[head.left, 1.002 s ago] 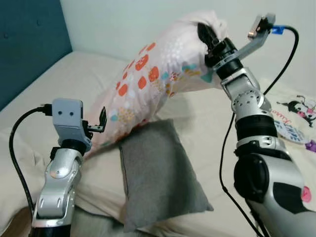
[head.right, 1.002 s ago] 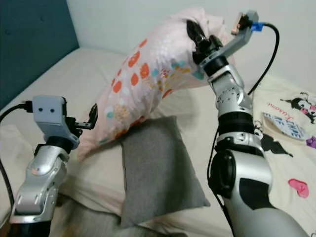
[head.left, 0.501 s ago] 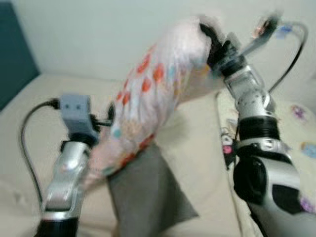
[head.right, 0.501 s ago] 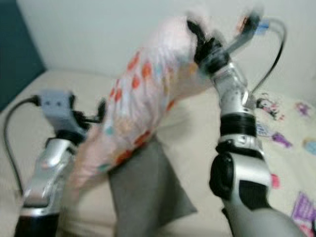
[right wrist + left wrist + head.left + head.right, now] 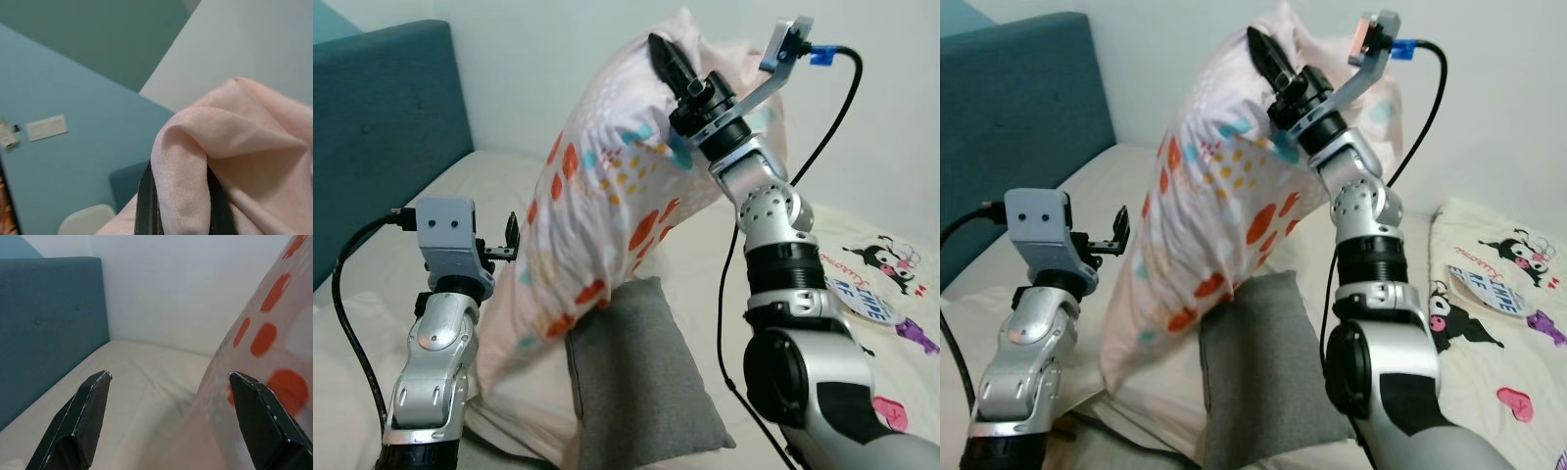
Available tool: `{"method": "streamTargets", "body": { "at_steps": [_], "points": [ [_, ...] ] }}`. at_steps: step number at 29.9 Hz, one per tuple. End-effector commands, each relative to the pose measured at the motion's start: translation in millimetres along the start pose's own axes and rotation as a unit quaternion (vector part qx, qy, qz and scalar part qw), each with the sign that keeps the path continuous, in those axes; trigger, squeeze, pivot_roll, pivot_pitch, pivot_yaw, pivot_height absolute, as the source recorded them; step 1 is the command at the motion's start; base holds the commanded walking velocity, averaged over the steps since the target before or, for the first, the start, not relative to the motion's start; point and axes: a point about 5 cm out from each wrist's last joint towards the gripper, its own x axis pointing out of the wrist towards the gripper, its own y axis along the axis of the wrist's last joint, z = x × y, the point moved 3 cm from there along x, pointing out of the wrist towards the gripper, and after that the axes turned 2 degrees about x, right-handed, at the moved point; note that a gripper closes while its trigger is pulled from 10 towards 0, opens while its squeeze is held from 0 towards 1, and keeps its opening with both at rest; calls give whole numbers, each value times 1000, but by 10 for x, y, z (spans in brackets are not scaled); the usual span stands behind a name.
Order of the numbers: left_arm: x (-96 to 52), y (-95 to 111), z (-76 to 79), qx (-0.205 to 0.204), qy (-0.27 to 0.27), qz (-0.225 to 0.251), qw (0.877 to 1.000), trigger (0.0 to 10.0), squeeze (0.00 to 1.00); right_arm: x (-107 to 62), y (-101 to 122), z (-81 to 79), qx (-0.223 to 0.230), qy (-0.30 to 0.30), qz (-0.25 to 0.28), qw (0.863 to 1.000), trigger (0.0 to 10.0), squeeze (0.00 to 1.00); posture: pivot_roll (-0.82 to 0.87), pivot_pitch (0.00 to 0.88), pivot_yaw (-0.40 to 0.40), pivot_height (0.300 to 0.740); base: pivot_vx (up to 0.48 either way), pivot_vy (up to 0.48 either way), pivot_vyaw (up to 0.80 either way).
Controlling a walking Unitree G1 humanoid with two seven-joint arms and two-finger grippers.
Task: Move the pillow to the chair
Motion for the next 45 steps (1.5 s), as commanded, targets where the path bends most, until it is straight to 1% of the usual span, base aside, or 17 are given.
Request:
{"method": "streamTargets", "body": {
  "at_steps": [1, 3, 4, 5, 6, 12, 19, 20, 23, 24, 25, 28, 32, 33, 41, 44, 45],
  "points": [
    [-21, -12, 10, 17, -6, 0, 1000, 10000, 0, 51, 176, -179, -17, 51, 33, 998, 0, 0, 6, 0, -115, 740, 0, 0, 0],
    [-28, -14, 12, 19, -7, 0, 1000, 10000, 0, 64, 158, -263, -14, 71, 33, 997, 0, 0, 7, 0, -114, 740, 0, 0, 0],
    [-28, -14, 12, 19, -7, 0, 1000, 10000, 0, 64, 158, -263, -14, 71, 33, 997, 0, 0, 7, 0, -114, 740, 0, 0, 0],
    [-31, -11, 29, 21, -9, 1, 1000, 10000, 0, 77, 144, -339, -10, 87, 35, 996, 0, 0, 8, 0, -115, 740, 0, 0, 425],
    [-31, -11, 29, 21, -9, 1, 1000, 10000, 0, 77, 144, -339, -10, 87, 35, 996, 0, 0, 8, 0, -115, 740, 0, 0, 425],
    [-30, -3, 97, 24, -16, 3, 1000, 10000, 0, 94, 94, -509, 0, 124, 35, 992, 0, 0, 5, 0, -114, 740, 0, 0, 472],
    [-26, -9, 131, 26, -22, 3, 999, 10000, 0, 85, -33, -538, 11, 124, 21, 992, 0, 0, 5, 0, -115, 740, 0, 0, 545],
    [-28, -10, 140, 27, -23, 3, 999, 10000, 0, 56, -136, -517, 18, 113, 8, 993, 0, 0, 5, 0, -115, 740, 0, 0, 550],
    [-33, -10, 142, 26, -24, 4, 999, 10000, 0, 38, -185, -512, 23, 109, 2, 994, 0, 0, 5, 0, -115, 740, 0, 0, 550],
    [-41, -12, 137, 26, -24, 3, 999, 10000, 0, 11, -267, -549, 32, 109, -8, 994, 0, 0, 5, 0, -114, 740, 0, 0, 556],
    [-41, -12, 137, 26, -24, 3, 999, 10000, 0, 11, -267, -549, 32, 109, -8, 994, 0, 0, 5, 0, -114, 740, 0, 0, 556],
    [-45, -16, 136, 26, -24, 3, 999, 10000, 0, -6, -336, -643, 41, 119, -15, 992, 0, 0, 6, 0, -113, 740, 0, 0, 571],
    [-39, -9, 147, 26, -24, 4, 999, 10000, 0, 12, -317, -710, 44, 131, -8, 990, 0, 0, 5, 0, -111, 740, 0, 0, 594],
    [-29, 3, 157, 26, -25, 6, 999, 10000, 0, 43, -268, -770, 45, 144, 2, 989, 0, 0, 5, 0, -110, 740, 0, 0, 600],
    [-5, 37, 187, 21, -28, 13, 999, 10000, 0, 111, -120, -903, 47, 172, 28, 984, 0, 0, 2, 0, -108, 740, 0, 0, 604],
    [-3, 41, 192, 20, -29, 13, 999, 10000, 0, 113, -112, -920, 48, 174, 29, 983, 0, 0, 4, 0, -109, 740, 0, 0, 606],
    [-12, 46, 194, 19, -31, 14, 999, 10000, 0, 107, -131, -960, 51, 179, 27, 982, 0, 0, 5, 0, -110, 740, 0, 0, 613]
  ]
}}
